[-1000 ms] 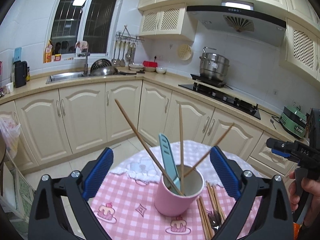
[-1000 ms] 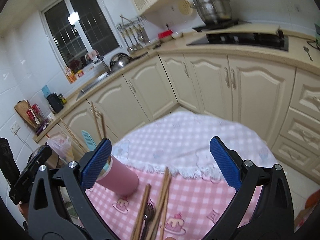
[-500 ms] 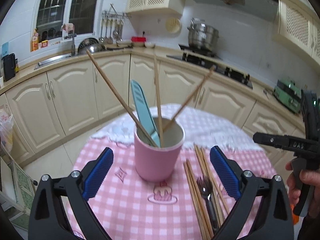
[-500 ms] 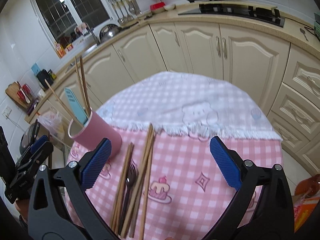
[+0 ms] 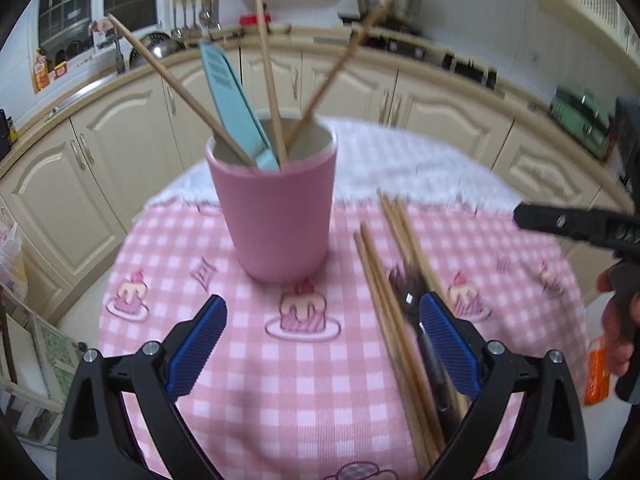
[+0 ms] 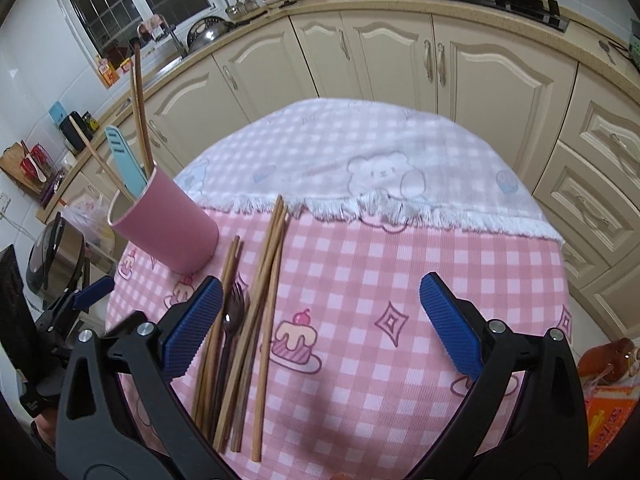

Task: Organize utensils
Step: 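Move both tools back down to the remaining chopsticks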

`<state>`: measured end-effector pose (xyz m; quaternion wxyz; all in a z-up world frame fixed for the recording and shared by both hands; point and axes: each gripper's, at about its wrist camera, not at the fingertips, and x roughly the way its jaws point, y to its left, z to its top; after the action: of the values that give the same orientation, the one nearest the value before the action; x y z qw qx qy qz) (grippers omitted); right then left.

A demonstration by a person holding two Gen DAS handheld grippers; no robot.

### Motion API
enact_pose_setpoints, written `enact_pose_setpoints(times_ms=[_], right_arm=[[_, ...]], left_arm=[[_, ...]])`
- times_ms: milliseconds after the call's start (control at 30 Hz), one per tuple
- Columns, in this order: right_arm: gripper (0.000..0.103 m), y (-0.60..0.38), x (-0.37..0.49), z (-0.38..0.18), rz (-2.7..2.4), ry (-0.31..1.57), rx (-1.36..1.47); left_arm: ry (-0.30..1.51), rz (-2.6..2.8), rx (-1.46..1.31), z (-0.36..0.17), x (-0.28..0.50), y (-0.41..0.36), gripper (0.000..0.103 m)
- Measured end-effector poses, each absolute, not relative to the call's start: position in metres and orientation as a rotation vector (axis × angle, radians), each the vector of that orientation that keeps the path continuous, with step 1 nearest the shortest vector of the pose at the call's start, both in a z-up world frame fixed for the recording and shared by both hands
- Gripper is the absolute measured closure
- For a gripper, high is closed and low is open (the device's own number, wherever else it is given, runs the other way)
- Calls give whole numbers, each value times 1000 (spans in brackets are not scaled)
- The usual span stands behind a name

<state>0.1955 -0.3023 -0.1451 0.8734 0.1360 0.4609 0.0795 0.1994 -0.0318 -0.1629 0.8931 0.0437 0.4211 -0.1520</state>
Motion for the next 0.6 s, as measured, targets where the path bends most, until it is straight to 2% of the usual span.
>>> enact_pose_setpoints(times_ms=[300, 600], right_arm=[[6, -295, 200, -165, 166, 1029, 248], [6, -284, 204, -178, 166, 1069, 196]], left_arm=[[996, -296, 133, -202, 210, -41, 8], [1017, -276, 124, -215, 222, -44, 8]])
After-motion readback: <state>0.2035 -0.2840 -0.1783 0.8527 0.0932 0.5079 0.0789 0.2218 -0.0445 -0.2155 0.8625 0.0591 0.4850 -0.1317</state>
